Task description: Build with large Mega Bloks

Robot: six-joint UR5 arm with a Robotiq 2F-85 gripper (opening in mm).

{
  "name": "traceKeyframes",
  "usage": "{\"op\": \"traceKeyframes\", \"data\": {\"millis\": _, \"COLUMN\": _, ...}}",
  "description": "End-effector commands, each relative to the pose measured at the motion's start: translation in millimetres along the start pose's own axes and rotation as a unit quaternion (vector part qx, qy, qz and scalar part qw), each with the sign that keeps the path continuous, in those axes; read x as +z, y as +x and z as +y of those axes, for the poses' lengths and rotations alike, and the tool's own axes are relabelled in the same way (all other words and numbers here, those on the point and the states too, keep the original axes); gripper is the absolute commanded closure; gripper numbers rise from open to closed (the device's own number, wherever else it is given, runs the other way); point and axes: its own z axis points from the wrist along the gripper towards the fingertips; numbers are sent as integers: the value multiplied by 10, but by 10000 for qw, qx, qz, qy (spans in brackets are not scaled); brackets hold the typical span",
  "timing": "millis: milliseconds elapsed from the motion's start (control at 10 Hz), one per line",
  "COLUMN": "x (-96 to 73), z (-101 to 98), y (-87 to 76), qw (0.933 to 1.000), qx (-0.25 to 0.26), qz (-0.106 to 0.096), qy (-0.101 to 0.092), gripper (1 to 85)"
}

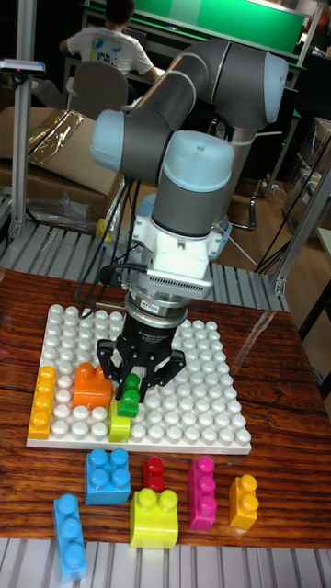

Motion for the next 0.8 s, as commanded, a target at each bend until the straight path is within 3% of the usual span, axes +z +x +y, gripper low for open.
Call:
{"op": "traceKeyframes", "data": {"millis": 0, "x": -88, "z": 35, "y": 238, "qw": 9999, "qx": 72, "qz": 88, "qy": -52, "gripper": 847}}
{"op": "traceKeyframes", "data": {"millis": 400, "x": -122, "z": 168, "y": 414, "qw": 9999, "qx": 68, "qz": 25, "qy": -95, "gripper": 847}}
{"op": "traceKeyframes", "data": {"millis": 700, "x": -27, "z": 300, "y": 475, "qw": 9996, "qx": 162, "qz": -71, "qy": -198, "gripper": 847}}
